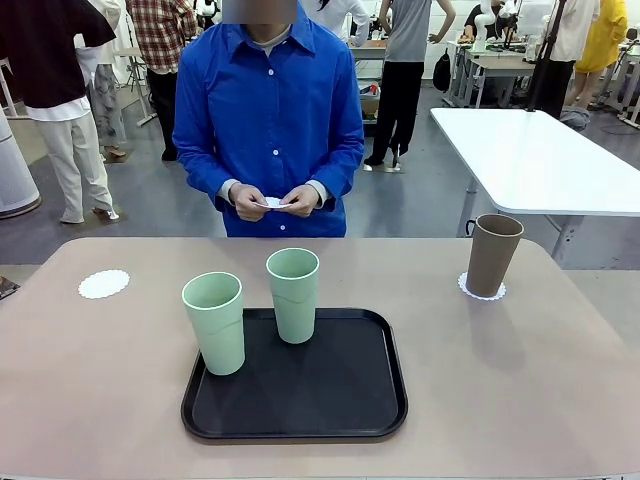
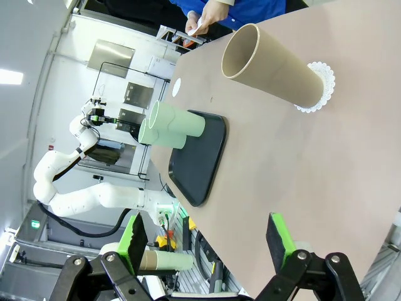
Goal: Place coasters on the table and set cups on them.
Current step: Take one Reusable plastic cup from the Flat Tray and place it on a coaster set by the human.
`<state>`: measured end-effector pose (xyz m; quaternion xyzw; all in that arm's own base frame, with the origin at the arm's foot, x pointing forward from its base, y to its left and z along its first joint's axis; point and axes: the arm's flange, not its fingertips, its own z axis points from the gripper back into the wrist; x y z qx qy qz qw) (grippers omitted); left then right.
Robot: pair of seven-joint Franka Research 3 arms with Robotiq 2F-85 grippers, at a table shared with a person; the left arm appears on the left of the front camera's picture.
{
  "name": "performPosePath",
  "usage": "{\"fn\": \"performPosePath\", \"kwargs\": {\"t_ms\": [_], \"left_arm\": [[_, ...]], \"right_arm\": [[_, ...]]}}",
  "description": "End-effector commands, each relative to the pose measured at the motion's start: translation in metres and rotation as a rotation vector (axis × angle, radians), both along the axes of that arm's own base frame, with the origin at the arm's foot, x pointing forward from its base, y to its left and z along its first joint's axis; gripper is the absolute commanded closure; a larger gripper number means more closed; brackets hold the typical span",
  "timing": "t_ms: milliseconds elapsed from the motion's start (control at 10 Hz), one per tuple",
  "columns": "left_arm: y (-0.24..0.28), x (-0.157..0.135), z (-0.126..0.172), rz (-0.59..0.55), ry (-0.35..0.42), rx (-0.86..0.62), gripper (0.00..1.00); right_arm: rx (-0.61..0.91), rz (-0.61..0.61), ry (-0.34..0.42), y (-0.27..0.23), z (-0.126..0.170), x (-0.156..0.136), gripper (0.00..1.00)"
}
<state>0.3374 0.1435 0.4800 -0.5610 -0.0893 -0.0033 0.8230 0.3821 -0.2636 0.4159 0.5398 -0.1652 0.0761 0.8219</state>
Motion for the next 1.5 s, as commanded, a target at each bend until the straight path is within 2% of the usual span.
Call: {"fn": "performPosePath", "kwargs": {"t_ms": [0, 200, 400, 600, 800, 1000, 1200, 1400], "left_arm": [[-0.025, 0.017, 0.012, -0.112, -0.119, 0.162, 0.0], [-0.066, 0.049, 0.044, -0.277, -0.3, 0.379, 0.0], [-0.113, 0.059, 0.054, -0.433, -0.473, 0.63, 0.0], [-0.144, 0.065, 0.043, -0.527, -0.556, 0.818, 0.0], [-0.172, 0.076, 0.029, -0.645, -0.64, 0.881, 0.0], [-0.19, 0.086, 0.011, -0.679, -0.688, 0.923, 0.0], [-0.196, 0.09, -0.007, -0.714, -0.689, 0.928, 0.0], [-0.202, 0.088, 0.0, -0.684, -0.67, 0.915, 0.0]], "right_arm": [[-0.017, 0.0, 0.007, -0.001, 0.003, -0.001, 0.0], [-0.017, 0.0, 0.007, -0.001, 0.003, -0.001, 0.0], [-0.017, 0.0, 0.007, -0.001, 0.003, -0.001, 0.0], [-0.017, 0.0, 0.007, -0.001, 0.003, -0.001, 0.0], [-0.017, 0.0, 0.007, -0.001, 0.003, -0.001, 0.0], [-0.017, 0.0, 0.007, -0.001, 0.003, -0.001, 0.0], [-0.017, 0.0, 0.007, -0.001, 0.003, -0.001, 0.0], [-0.017, 0.0, 0.007, -0.001, 0.003, -0.001, 0.0]]}}
